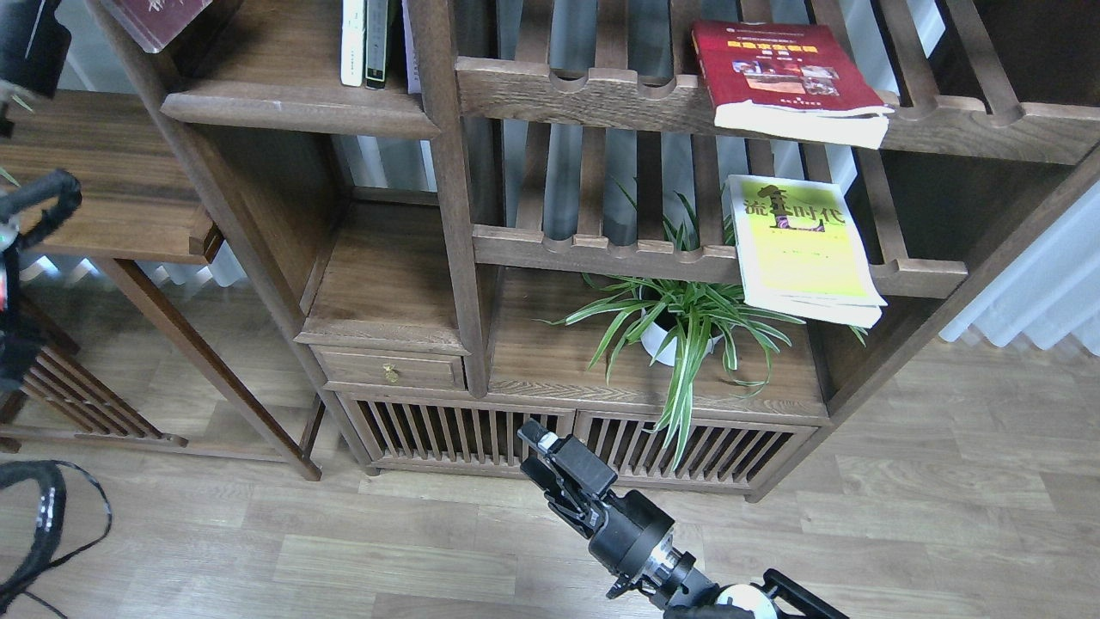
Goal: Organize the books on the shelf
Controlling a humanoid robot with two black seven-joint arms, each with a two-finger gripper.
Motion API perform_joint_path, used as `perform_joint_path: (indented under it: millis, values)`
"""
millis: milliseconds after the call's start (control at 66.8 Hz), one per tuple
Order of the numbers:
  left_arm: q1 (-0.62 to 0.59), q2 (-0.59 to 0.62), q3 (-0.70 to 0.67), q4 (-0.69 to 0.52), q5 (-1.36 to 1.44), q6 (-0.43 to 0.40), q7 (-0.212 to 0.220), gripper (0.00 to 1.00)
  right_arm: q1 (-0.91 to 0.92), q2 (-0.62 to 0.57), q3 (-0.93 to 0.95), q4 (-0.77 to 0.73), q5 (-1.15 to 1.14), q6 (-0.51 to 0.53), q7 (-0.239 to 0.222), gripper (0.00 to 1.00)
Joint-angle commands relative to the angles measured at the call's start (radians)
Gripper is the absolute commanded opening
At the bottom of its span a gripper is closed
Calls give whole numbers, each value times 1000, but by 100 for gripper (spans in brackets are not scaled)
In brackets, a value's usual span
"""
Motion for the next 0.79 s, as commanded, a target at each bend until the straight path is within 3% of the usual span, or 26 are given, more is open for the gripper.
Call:
perform_joint_path:
  millis: [0,105,479,779]
  values:
    - [-43,3,44,44,35,0,-25,0,-1,0,-3,3,0,0,-1,98]
    - [-58,4,81,78,58,0,-48,0,-1,0,-4,5,-1,0,-1,98]
    - [-89,4,136,139,69,0,-54,0,-21,0,-3,33,-3,0,-3,98]
    - [-206,4,229,309,71,0,-154,0,-25,0,-4,53,-3,0,-1,98]
